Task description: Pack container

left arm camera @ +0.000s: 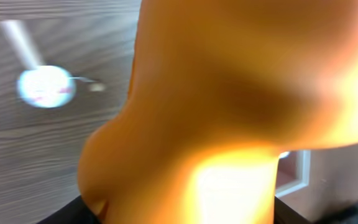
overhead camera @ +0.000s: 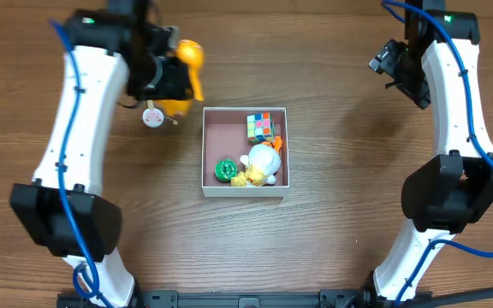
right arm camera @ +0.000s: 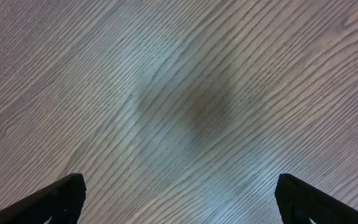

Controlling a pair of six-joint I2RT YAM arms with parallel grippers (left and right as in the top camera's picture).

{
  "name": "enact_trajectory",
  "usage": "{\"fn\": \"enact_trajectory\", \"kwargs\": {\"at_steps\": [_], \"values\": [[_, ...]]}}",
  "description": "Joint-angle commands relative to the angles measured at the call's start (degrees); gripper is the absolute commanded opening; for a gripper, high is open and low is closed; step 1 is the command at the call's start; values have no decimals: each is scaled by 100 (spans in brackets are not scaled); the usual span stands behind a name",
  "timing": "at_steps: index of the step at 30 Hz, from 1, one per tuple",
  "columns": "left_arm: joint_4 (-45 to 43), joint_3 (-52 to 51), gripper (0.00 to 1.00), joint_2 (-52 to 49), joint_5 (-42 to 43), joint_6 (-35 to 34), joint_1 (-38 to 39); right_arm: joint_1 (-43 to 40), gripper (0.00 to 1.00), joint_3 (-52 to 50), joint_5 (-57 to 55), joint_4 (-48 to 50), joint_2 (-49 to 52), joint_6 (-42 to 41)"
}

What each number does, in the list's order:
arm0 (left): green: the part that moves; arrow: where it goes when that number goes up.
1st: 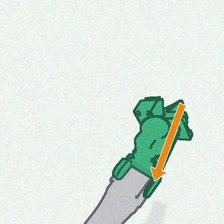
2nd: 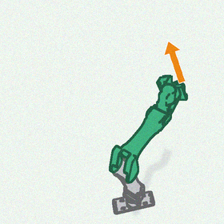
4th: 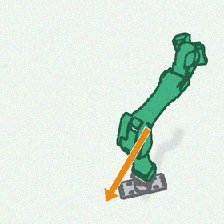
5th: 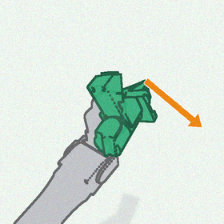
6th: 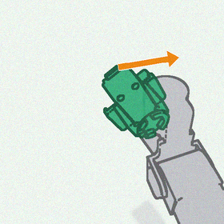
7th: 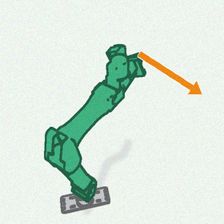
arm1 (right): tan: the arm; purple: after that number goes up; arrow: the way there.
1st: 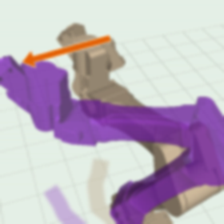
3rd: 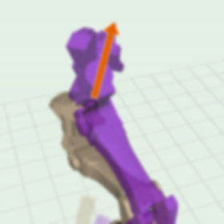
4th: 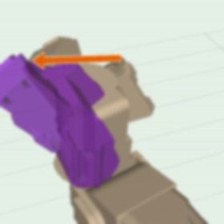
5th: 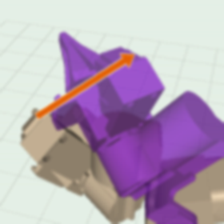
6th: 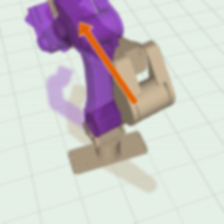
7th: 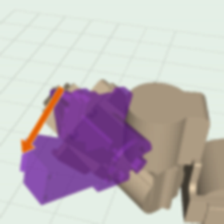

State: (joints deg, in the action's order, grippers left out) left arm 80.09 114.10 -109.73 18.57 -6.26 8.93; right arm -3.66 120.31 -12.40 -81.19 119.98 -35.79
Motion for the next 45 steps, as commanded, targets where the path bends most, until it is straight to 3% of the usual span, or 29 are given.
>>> {"fn": "enact_trajectory", "kwargs": {"at_steps": [1,5,12,22,26,36,38,45], "values": [[-164,114,62,33,232,-588,647,-7,100,2,-44,13,-107,-20],[-197,39,62,33,52,-1250,1161,-7,100,2,-44,13,-107,-20],[-433,-981,62,33,-94,-2308,1591,-7,100,2,-44,13,-107,-20],[-907,-1921,65,33,-245,-2463,1602,-7,100,2,-44,11,-107,-20],[-1010,-1956,71,33,-264,-2459,1602,-7,100,2,-44,13,-107,-20],[-1113,-1956,71,33,-262,-2347,1602,-7,100,2,-44,13,-107,-20],[-1117,-1956,66,33,-267,-2347,1600,-7,100,2,-44,13,-107,-20],[-1318,-1956,63,33,-1172,-2317,1639,-7,100,2,-44,11,-107,-20]]}}
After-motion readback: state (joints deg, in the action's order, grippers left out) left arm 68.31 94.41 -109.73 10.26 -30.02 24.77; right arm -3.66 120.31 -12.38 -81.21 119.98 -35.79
